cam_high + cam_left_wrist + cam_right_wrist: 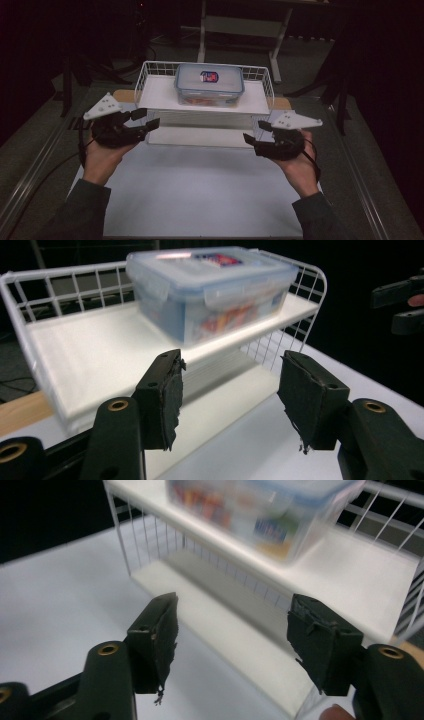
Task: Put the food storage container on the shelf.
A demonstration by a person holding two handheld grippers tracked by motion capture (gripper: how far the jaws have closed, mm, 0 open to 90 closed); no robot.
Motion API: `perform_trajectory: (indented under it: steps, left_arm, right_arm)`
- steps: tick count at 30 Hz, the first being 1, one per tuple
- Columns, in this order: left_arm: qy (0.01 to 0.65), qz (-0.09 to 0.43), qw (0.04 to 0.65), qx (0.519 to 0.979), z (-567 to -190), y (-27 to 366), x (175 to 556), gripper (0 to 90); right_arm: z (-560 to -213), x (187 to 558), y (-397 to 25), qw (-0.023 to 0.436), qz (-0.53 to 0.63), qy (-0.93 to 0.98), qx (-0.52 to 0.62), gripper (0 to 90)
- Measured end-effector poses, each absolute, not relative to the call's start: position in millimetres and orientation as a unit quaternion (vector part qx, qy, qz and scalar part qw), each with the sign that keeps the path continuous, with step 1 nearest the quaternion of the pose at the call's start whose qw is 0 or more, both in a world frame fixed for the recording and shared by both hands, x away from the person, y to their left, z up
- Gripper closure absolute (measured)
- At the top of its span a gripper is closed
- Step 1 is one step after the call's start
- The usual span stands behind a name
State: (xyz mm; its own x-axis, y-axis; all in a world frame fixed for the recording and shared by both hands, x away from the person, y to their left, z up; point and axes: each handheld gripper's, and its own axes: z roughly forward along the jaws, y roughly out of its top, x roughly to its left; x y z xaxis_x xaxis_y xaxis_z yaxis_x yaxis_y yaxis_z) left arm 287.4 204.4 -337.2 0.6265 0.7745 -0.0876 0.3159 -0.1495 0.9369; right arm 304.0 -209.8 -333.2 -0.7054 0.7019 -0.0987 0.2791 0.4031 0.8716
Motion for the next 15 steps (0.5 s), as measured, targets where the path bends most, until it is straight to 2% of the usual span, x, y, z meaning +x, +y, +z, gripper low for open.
perform_trajectory:
  steps: [9,15]
  left_arm:
    - [0.392,0.215,0.507,0.737,-397.7,219.9,246.9,38.0]
    - [0.417,0.214,0.516,0.717,-429.7,242.2,229.2,37.2]
  right_arm:
    - [-373.1,270.2,-239.2,0.225,0.463,0.791,0.330,34.8]
    - [-402.9,247.6,-262.3,0.222,0.468,0.783,0.344,32.3]
